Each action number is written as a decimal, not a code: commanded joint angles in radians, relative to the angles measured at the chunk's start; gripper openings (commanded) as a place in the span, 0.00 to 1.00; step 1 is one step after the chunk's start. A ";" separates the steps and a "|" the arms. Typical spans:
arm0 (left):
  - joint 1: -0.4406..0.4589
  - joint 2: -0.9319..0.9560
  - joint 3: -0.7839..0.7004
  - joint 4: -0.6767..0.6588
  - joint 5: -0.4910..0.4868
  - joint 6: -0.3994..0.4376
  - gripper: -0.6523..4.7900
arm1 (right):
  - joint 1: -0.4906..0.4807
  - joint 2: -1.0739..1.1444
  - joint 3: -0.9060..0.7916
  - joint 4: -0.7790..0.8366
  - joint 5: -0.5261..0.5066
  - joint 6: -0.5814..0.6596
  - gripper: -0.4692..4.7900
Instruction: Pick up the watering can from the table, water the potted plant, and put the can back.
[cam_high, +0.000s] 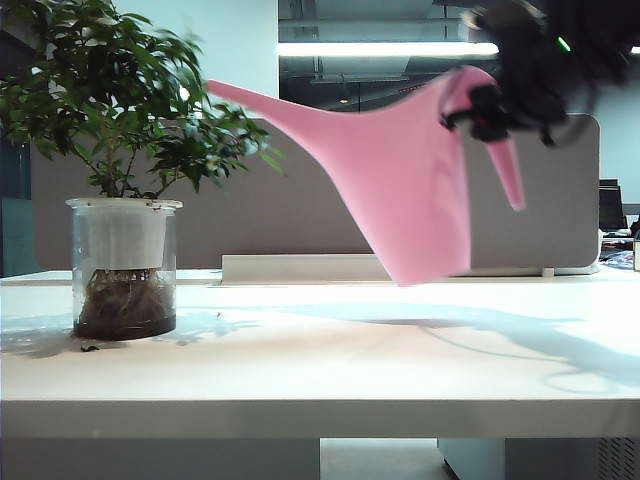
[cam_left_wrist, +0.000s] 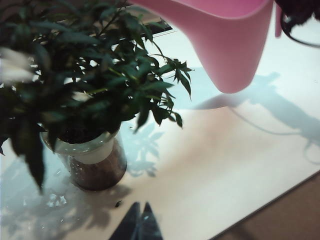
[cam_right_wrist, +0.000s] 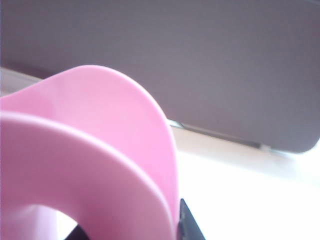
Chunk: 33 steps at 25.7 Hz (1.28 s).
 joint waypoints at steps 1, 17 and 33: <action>-0.001 -0.002 0.003 0.013 0.000 0.000 0.13 | -0.034 0.012 -0.069 0.301 -0.059 0.097 0.08; -0.001 -0.002 0.003 0.013 0.000 0.000 0.13 | -0.085 0.233 -0.108 0.498 -0.146 0.153 0.45; -0.001 -0.001 0.003 0.012 0.000 0.000 0.13 | -0.086 -0.093 -0.287 0.356 -0.162 0.196 0.93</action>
